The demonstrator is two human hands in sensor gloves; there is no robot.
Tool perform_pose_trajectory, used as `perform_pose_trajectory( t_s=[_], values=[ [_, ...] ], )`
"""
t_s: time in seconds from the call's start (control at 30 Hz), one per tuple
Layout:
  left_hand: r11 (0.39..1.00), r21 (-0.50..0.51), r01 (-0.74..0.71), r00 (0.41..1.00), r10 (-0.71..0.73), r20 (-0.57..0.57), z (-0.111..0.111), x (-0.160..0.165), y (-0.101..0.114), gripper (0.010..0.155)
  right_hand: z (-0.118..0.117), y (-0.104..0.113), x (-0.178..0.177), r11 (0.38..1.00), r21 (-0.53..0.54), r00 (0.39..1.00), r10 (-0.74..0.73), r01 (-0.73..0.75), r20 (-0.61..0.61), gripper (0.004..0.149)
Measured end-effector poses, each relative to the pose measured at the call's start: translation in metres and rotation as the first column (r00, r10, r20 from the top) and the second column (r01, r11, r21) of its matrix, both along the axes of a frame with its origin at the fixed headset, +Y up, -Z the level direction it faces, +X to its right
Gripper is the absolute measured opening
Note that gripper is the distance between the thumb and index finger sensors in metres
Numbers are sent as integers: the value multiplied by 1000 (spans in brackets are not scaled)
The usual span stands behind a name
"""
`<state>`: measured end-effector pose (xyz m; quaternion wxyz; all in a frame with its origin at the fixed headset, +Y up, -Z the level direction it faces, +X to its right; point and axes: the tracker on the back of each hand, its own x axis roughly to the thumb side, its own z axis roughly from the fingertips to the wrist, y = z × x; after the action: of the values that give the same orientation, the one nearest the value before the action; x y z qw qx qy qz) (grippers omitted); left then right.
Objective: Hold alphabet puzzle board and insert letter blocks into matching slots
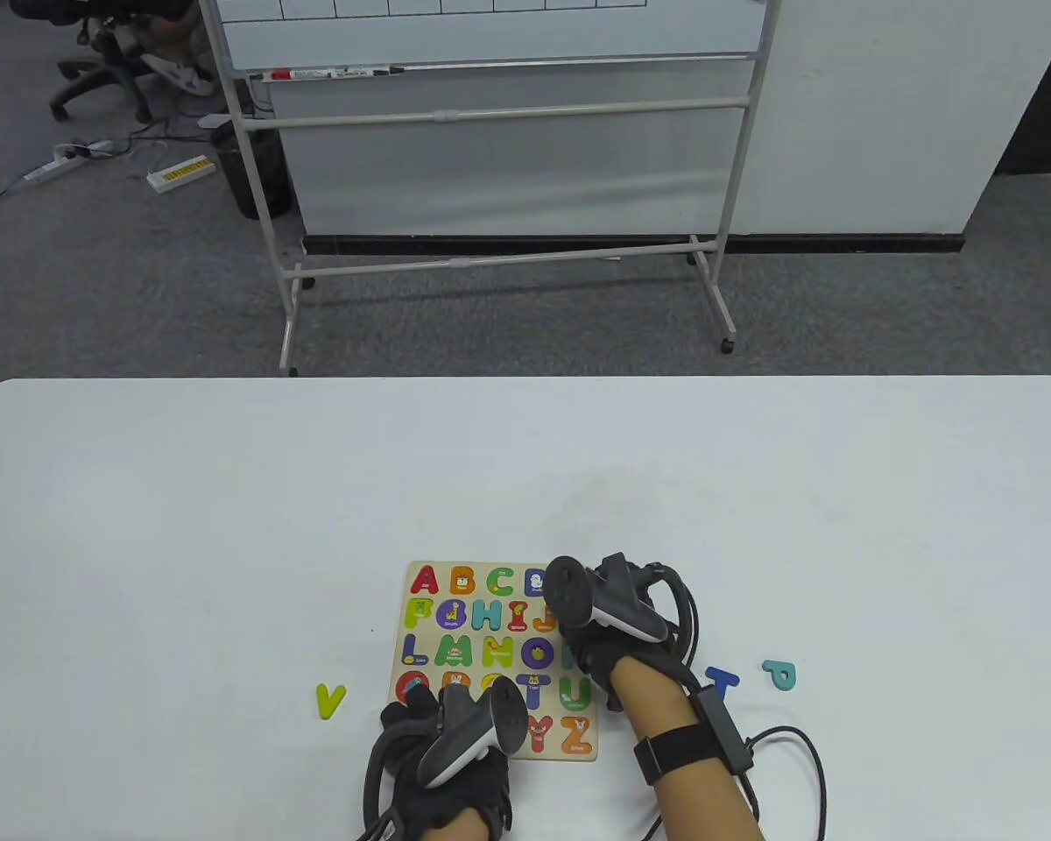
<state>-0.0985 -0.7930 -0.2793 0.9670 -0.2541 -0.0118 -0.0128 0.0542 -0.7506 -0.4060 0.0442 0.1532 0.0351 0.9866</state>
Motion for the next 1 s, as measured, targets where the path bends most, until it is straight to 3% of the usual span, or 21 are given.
perform_pose_trajectory(
  t_s=[0.23, 0.4, 0.63, 1.0],
  values=[
    [1000, 0, -3, 1000, 3, 0, 0, 0, 0, 80, 0, 4, 5, 999, -49, 1000, 1, 0, 16, 50],
    [1000, -1, -4, 1000, 4, 0, 0, 0, 0, 80, 2, 22, 18, 994, -3, 992, -111, 112, 61, 64],
    [1000, -2, -3, 1000, 3, 1, 0, 0, 0, 80, 6, 43, 49, 997, 15, 990, -73, 72, 124, 68],
    [1000, -5, -1, 1000, 1, 1, 0, 0, 0, 80, 21, 30, 95, 991, -109, 973, 95, -73, 209, 68]
  ],
)
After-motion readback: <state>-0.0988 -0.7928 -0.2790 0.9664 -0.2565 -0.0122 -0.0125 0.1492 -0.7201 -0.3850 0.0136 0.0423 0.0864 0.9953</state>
